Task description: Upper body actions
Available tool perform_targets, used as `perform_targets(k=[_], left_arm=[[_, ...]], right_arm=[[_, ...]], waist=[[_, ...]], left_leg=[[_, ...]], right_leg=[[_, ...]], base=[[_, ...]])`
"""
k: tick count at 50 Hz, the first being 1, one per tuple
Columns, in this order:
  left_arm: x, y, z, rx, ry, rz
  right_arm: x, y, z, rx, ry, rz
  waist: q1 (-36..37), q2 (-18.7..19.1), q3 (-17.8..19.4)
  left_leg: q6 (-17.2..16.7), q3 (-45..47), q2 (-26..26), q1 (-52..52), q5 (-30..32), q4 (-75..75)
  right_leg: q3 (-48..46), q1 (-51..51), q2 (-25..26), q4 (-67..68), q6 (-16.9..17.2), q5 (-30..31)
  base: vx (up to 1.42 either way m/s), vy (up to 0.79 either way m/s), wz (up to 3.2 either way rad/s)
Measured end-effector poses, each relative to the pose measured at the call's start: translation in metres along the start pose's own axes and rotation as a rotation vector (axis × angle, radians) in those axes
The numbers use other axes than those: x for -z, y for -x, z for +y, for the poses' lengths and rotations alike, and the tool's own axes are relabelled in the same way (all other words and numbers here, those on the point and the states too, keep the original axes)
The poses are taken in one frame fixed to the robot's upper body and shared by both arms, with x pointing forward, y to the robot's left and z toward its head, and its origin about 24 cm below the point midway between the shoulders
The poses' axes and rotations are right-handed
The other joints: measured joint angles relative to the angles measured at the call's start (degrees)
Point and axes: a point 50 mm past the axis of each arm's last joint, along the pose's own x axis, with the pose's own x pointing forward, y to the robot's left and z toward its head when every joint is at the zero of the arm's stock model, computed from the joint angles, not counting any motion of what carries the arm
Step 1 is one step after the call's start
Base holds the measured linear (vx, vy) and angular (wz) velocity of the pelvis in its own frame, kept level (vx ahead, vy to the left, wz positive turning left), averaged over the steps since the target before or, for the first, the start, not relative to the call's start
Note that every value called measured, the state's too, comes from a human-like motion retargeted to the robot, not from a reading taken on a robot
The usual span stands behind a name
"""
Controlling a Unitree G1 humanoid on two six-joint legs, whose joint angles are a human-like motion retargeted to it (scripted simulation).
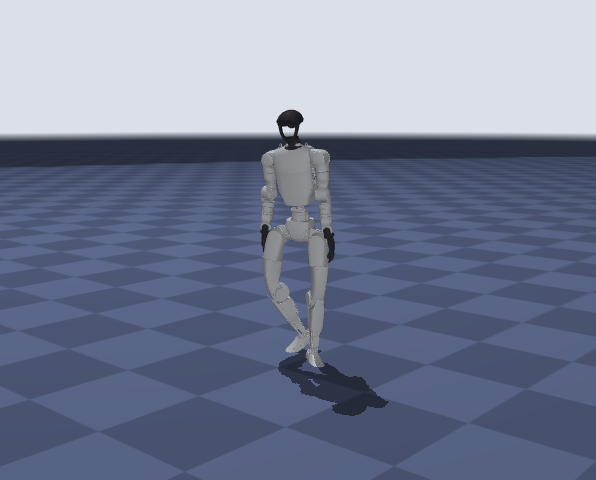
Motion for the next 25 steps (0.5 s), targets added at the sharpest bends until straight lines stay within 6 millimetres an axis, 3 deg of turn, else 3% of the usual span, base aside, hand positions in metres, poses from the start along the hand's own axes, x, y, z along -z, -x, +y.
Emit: perform_targets(k=[7, 13, 15, 20, 25], left_arm=[[-0.025, 0.003, -0.001, 0.024, -0.027, -0.08], [-0.022, 0.003, 0.002, 0.023, -0.039, -0.06], [-0.016, 0.001, 0.006, 0.011, -0.041, -0.039], [0.003, 0.0, 0.008, -0.012, -0.089, 0.05], [0.013, -0.001, 0.004, 0.031, 0.008, 0.052]], right_arm=[[0.004, 0.0, 0.009, -0.007, 0.064, 0.025], [0.0, 0.0, 0.01, 0.0, 0.083, 0.006], [0.002, 0.0, 0.011, -0.004, 0.079, 0.011], [0.007, 0.0, 0.014, -0.046, 0.002, 0.048], [-0.015, 0.001, 0.008, -0.019, -0.018, -0.043]], waist=[[-2.3, -1.4, 2.1], [-3.3, -7.0, 4.6], [-3.1, -8.3, 4.7], [3.4, -8.1, 2.0], [2.4, -7.3, 2.2]], left_leg=[[0.8, -10.4, -1.4, -2.2, 1.6, 0.3], [1.7, -17.2, -9.1, 1.7, 2.9, -2.4], [2.0, -19.3, -11.4, 3.6, 3.1, -3.5], [0.8, -21.7, -11.1, 2.5, 2.3, -2.2], [0.4, -25.8, -10.6, 3.5, 1.8, -1.7]], right_leg=[[12.9, -6.3, 3.4, -7.2, 2.1, -2.4], [38.6, -7.4, 6.2, -23.2, 8.8, -1.8], [39.7, -5.8, 5.9, -27.4, 9.1, 2.1], [37.7, -4.4, 5.4, -28.4, 9.5, 1.9], [33.4, -0.6, 5.9, -31.9, 9.1, 2.3]], base=[[-0.07, 0.03, 1.49], [0.1, -0.06, 1.23], [0.23, -0.08, 1.03], [0.19, -0.07, 0.5], [0.13, -0.08, 0.69]])
